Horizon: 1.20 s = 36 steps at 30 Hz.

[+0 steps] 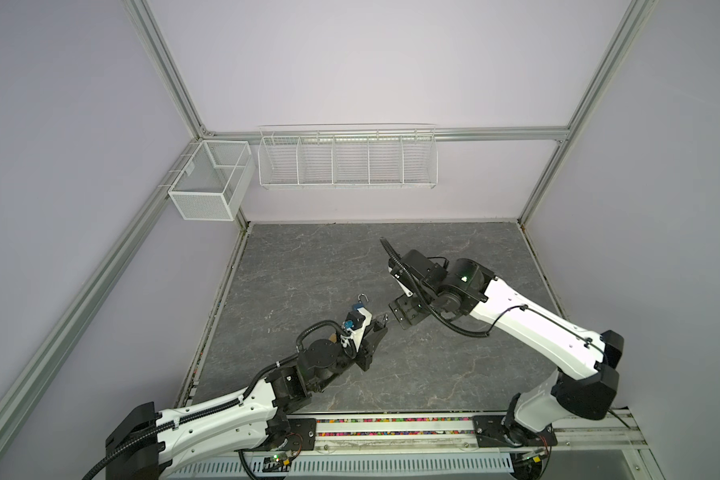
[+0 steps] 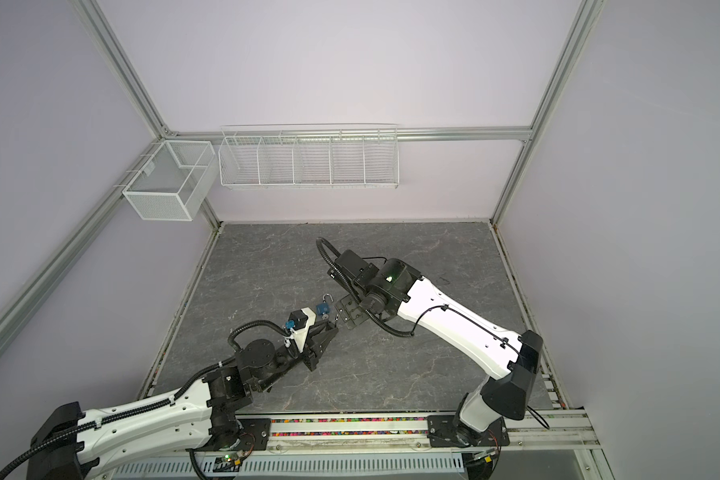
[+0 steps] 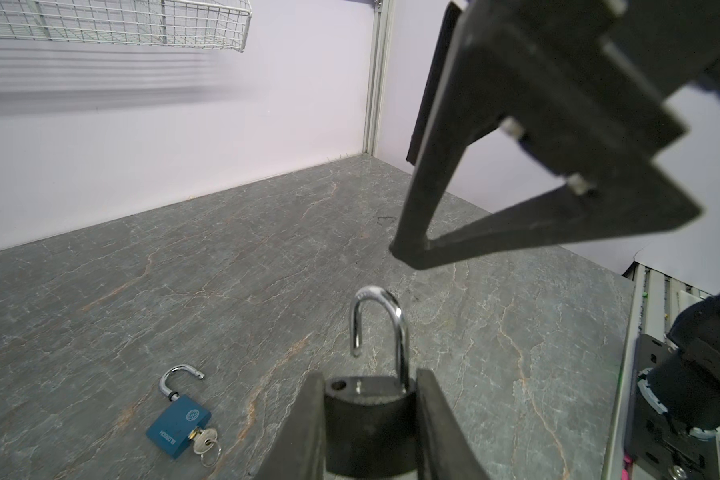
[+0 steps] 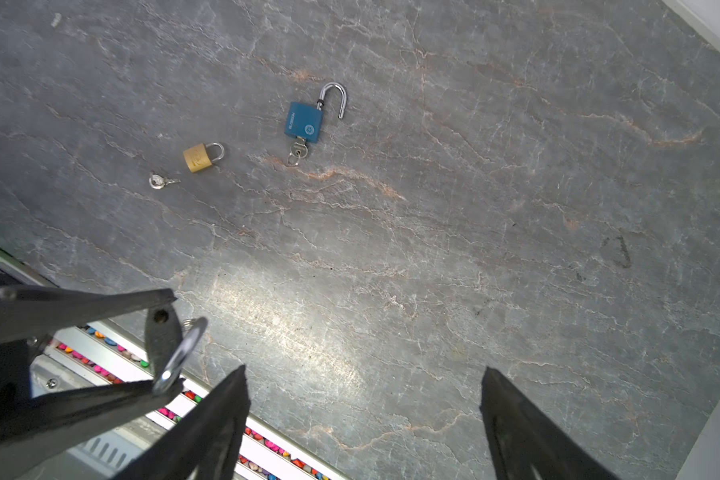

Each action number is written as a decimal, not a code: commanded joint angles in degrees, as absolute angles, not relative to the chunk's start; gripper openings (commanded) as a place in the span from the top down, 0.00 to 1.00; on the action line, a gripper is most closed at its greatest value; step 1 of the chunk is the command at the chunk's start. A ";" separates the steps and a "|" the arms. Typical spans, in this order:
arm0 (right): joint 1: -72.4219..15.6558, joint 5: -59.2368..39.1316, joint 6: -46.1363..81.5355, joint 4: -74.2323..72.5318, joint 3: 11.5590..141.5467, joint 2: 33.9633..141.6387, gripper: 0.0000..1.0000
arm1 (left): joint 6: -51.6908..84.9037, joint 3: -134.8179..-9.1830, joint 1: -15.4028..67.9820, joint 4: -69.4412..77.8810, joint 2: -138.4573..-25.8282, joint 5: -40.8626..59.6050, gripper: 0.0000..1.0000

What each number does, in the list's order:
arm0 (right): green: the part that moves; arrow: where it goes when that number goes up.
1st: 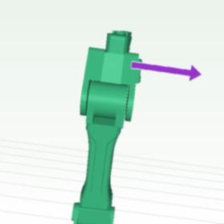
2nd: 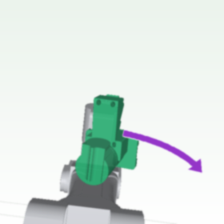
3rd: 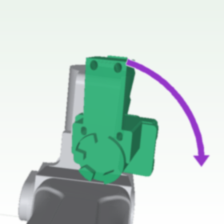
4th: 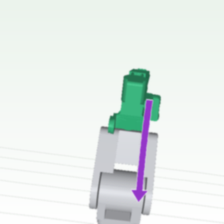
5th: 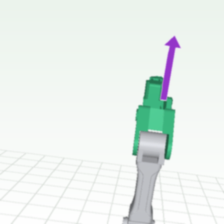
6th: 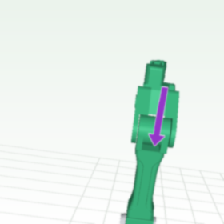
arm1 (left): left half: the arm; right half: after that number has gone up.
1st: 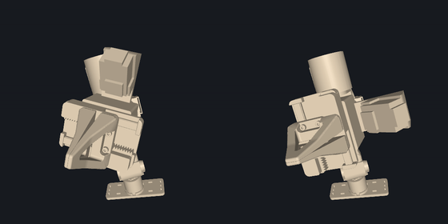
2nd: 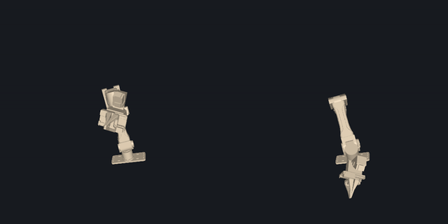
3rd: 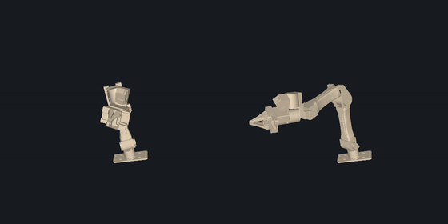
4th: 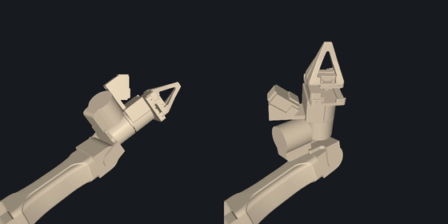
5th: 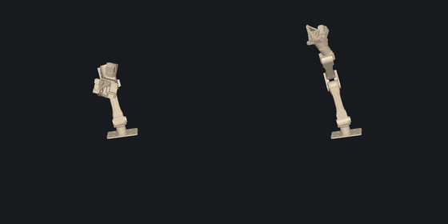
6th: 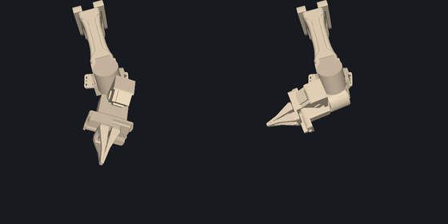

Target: Unlock with the key

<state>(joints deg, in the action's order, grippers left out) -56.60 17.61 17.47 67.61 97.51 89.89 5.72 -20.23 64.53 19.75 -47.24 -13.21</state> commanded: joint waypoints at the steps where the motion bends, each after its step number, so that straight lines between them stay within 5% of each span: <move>1: -56.41 15.18 15.74 64.86 98.56 90.34 0.12 | 4.41 -20.19 64.70 22.71 -47.00 -12.36 1.00; 17: -56.09 16.58 15.80 65.98 100.92 96.99 0.11 | 4.06 -19.70 64.70 22.00 -44.62 -13.25 1.00; 36: -55.60 12.83 15.26 63.60 93.61 89.07 0.12 | 3.91 -19.72 64.73 21.97 -44.59 -14.59 1.00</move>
<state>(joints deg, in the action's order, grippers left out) -55.90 13.54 16.01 64.64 94.76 90.96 5.21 -18.94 64.62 19.59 -43.22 -13.74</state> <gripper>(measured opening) 0.885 0.286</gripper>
